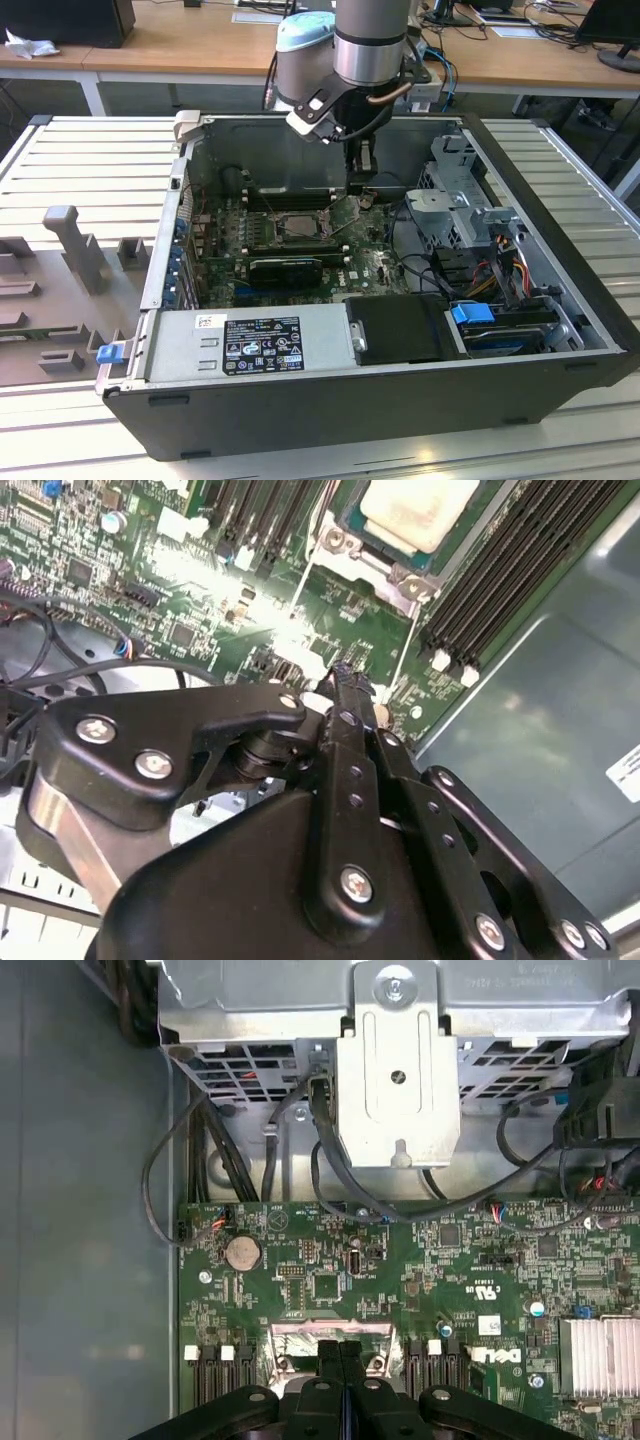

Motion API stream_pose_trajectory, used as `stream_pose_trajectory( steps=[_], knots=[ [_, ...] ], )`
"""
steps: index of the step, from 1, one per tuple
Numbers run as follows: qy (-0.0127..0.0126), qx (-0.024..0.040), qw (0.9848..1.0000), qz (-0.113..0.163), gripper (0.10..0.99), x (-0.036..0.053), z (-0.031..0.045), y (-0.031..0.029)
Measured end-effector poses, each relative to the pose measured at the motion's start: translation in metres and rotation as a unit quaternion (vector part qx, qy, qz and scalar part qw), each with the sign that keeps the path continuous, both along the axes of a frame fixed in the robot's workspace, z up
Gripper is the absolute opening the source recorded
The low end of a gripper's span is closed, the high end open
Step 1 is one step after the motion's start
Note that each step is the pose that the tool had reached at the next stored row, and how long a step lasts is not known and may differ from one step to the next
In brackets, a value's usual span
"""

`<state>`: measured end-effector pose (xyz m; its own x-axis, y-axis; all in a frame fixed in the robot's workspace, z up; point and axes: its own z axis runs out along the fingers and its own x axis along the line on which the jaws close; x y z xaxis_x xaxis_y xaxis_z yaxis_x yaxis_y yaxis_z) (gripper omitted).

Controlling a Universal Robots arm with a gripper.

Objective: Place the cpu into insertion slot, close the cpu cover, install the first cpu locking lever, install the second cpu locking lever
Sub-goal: 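Close the cpu cover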

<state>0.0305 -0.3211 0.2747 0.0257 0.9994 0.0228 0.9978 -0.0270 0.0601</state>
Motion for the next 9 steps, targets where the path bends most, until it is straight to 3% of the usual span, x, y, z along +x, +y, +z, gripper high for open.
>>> stream_pose_trajectory(
  steps=[5, 9],
  knots=[
    [0.0004, 0.0001, 1.0000, 0.000, 0.106, 0.0053, 0.0013, 0.0001],
    [0.0020, -0.0001, 1.0000, 0.000, 0.106, 0.0166, 0.0014, 0.0000]
  ],
)
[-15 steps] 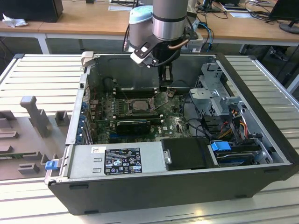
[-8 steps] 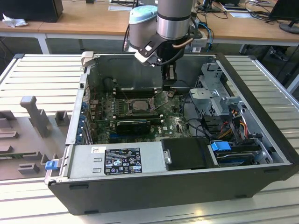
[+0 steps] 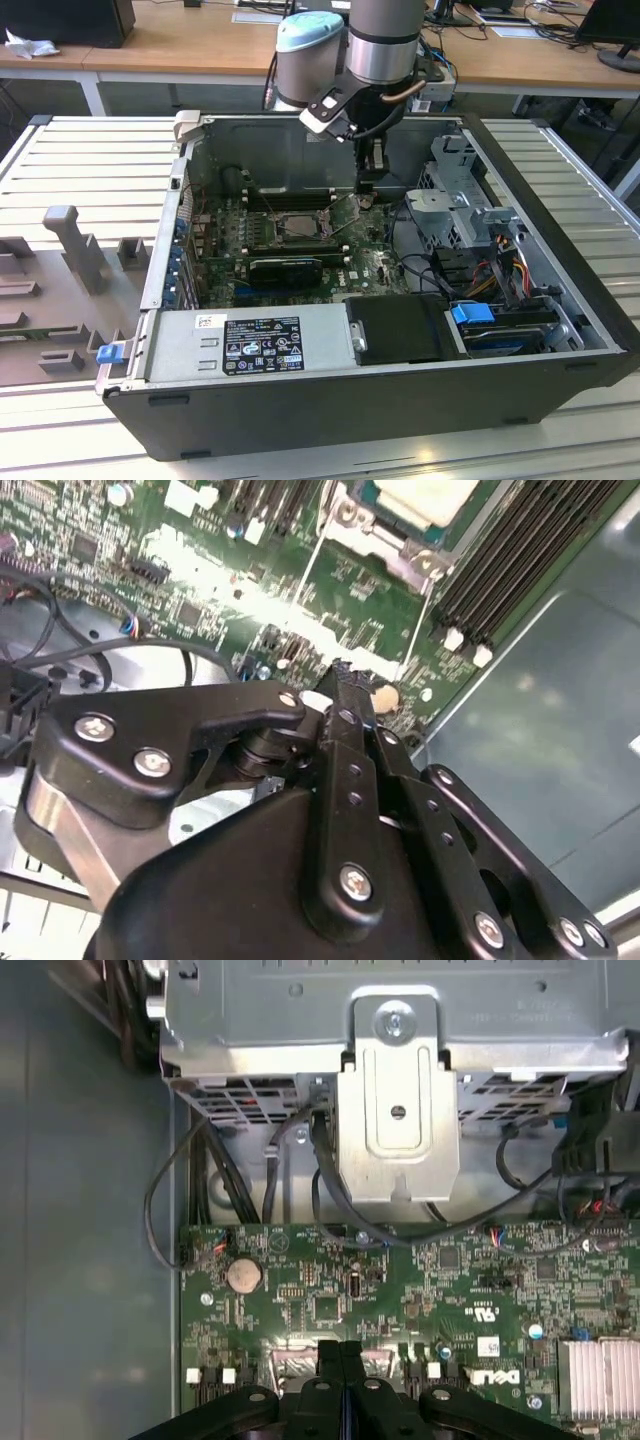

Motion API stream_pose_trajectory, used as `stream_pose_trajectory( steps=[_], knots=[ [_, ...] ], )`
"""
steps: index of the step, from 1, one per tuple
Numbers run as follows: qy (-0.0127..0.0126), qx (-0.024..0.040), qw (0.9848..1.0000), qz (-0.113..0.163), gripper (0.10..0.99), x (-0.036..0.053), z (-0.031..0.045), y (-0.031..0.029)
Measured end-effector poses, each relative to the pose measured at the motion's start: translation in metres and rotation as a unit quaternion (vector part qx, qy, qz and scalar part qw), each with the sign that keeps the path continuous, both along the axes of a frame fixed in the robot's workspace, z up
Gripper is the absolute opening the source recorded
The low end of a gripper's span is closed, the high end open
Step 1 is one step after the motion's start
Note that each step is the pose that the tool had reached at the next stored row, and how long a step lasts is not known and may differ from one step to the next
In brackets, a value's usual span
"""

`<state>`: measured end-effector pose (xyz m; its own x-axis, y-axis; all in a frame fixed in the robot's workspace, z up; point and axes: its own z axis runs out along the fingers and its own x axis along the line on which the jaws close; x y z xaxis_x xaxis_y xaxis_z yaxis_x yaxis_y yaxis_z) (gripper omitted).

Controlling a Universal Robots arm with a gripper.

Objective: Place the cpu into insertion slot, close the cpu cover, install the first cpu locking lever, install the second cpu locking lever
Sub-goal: 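Close the cpu cover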

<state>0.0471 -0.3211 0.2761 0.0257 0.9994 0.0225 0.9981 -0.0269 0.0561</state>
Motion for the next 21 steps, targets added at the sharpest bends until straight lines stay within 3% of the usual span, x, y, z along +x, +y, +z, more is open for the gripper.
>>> stream_pose_trajectory(
  steps=[3, 13, 14, 15, 16, 21],
  knots=[
    [0.0000, 0.0000, 1.0000, 0.000, 0.106, 0.0066, -0.0020, 0.0000],
    [0.0000, 0.0000, 1.0000, 0.001, 0.106, 0.0119, -0.0275, 0.0000],
    [0.0010, 0.0001, 1.0000, 0.002, 0.106, 0.0120, -0.0306, 0.0000],
    [0.0089, 0.0001, 1.0000, 0.002, 0.106, 0.0118, -0.0305, 0.0000],
    [0.0107, 0.0006, 0.9999, 0.002, 0.106, 0.0112, -0.0306, 0.0000],
    [0.0108, 0.0006, 0.9999, 0.002, 0.106, 0.0080, -0.0308, 0.0000]
  ],
)
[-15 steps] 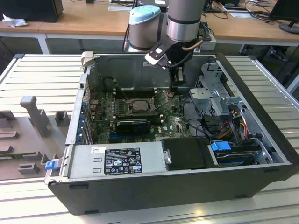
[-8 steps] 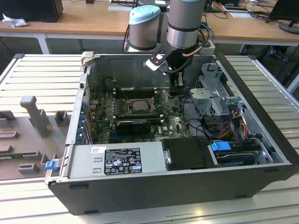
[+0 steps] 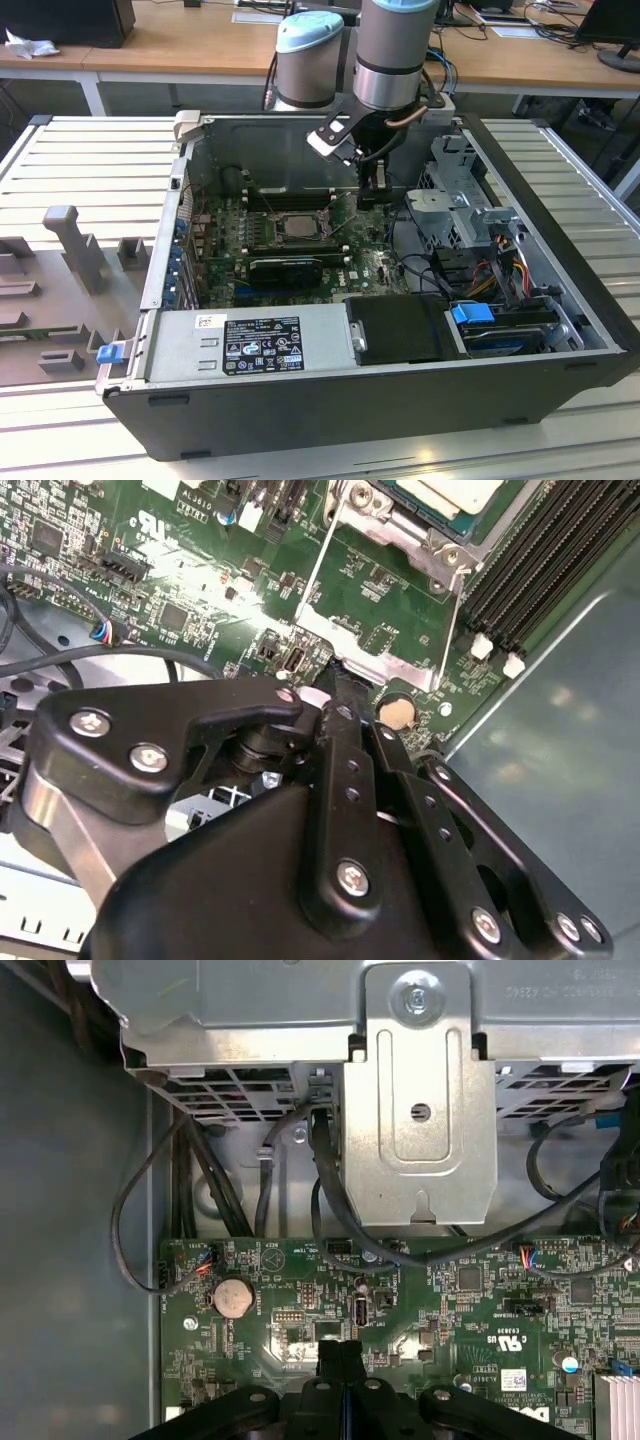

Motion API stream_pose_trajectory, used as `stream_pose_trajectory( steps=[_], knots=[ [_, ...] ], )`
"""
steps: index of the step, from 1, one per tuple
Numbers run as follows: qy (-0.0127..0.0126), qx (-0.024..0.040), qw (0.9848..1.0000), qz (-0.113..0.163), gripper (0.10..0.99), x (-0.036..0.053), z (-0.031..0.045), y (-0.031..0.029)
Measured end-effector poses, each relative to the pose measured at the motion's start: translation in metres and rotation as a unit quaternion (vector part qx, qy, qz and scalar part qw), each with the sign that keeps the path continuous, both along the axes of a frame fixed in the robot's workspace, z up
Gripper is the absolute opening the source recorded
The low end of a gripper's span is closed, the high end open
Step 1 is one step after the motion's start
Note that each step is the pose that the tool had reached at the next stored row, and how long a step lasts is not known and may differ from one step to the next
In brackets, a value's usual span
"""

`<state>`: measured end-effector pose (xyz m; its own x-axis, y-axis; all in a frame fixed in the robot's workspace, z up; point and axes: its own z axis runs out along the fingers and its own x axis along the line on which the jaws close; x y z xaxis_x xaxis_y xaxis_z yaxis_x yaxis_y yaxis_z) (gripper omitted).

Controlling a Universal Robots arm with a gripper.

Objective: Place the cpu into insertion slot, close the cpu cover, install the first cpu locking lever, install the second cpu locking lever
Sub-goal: 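Close the cpu cover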

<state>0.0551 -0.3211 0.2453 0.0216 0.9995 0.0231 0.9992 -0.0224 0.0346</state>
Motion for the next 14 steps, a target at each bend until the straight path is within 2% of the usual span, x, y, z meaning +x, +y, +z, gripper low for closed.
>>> stream_pose_trajectory(
  steps=[3, 14],
  knots=[
    [0.0000, 0.0000, 1.0000, 0.000, 0.106, -0.0052, -0.0001, 0.0001],
    [0.0000, 0.0000, 1.0000, 0.000, 0.106, -0.0152, -0.0001, 0.0000]
  ],
)
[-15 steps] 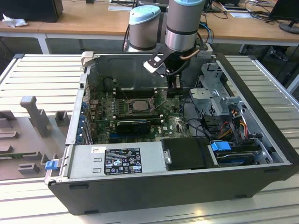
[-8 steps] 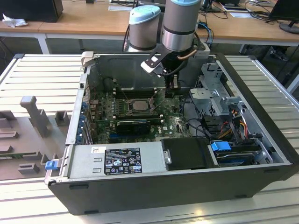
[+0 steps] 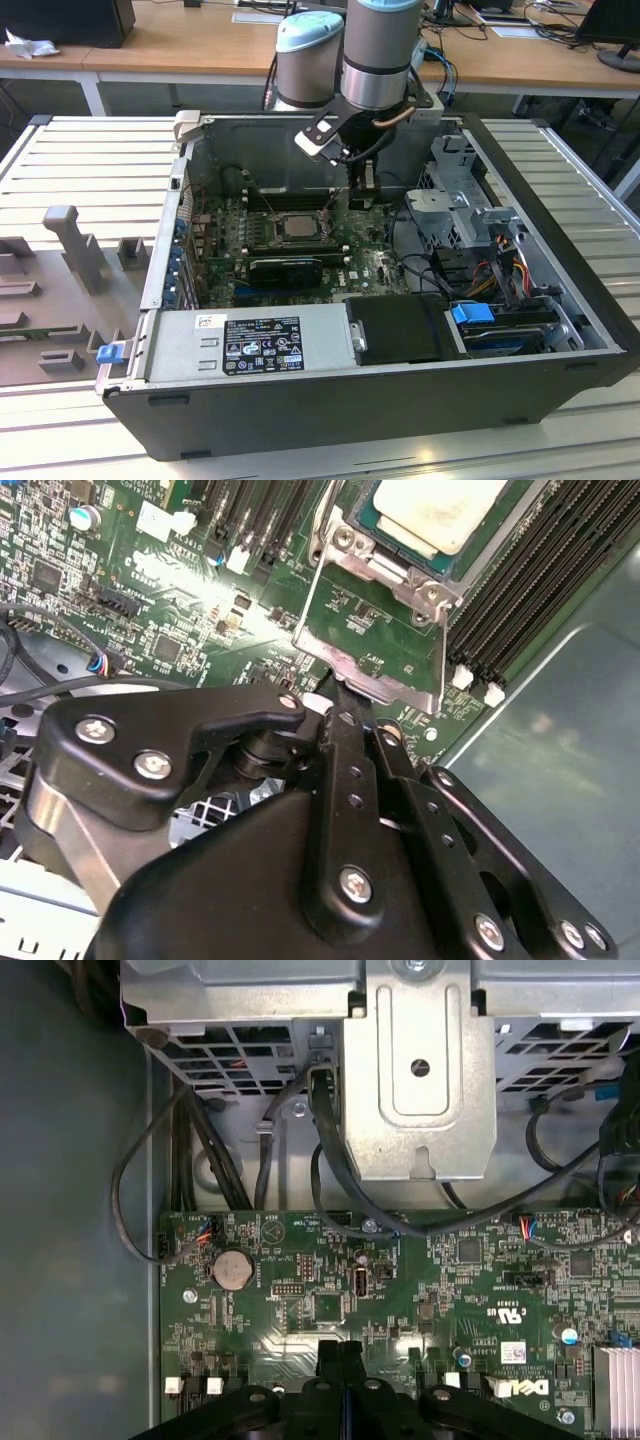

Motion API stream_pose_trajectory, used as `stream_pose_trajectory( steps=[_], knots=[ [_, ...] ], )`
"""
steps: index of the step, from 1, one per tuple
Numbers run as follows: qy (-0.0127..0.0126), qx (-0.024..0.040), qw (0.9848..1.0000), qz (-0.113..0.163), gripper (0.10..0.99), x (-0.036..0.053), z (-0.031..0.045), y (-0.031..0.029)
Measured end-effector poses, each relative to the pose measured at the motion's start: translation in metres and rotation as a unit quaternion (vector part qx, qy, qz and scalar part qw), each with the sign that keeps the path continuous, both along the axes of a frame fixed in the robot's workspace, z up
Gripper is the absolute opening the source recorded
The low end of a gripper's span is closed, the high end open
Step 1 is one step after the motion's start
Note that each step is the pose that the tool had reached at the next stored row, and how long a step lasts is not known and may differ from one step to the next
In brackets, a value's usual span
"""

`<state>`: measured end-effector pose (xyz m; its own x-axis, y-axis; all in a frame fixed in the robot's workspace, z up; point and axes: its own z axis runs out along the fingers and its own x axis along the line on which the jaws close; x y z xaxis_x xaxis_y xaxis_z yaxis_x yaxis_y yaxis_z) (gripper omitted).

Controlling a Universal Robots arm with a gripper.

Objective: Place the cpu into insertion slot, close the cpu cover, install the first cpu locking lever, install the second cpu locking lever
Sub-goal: 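Close the cpu cover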

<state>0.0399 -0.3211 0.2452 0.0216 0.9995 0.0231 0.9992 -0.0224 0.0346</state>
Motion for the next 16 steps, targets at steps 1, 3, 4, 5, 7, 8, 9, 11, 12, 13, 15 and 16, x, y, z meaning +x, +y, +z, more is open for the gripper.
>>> stream_pose_trajectory(
  steps=[1, 3, 4, 5, 7, 8, 9, 11, 12, 13, 15, 16],
  knots=[
    [0.0000, 0.0000, 1.0000, 0.000, 0.106, -0.0002, 0.0000, 0.0000],
    [0.0000, 0.0000, 1.0000, 0.000, 0.106, -0.0009, 0.0000, 0.0000],
    [0.0000, 0.0000, 1.0000, 0.000, 0.106, -0.0012, 0.0000, 0.0000],
    [0.0000, 0.0000, 1.0000, 0.000, 0.106, -0.0018, 0.0000, 0.0000],
    [0.0000, 0.0000, 1.0000, 0.000, 0.106, -0.0023, 0.0000, 0.0000],
    [0.0000, 0.0000, 1.0000, 0.000, 0.106, -0.0028, 0.0000, 0.0000],
    [0.0000, 0.0000, 1.0000, 0.000, 0.106, -0.0033, 0.0000, 0.0000],
    [0.0000, 0.0000, 1.0000, 0.000, 0.106, -0.0037, 0.0000, 0.0000],
    [0.0000, 0.0000, 1.0000, 0.000, 0.106, -0.0041, 0.0000, 0.0000],
    [0.0000, 0.0000, 1.0000, 0.000, 0.106, -0.0044, 0.0000, 0.0000],
    [0.0000, 0.0000, 1.0000, 0.000, 0.106, -0.0051, 0.0000, 0.0000],
    [0.0000, 0.0000, 1.0000, 0.000, 0.106, -0.0053, 0.0000, 0.0000]
  ],
)
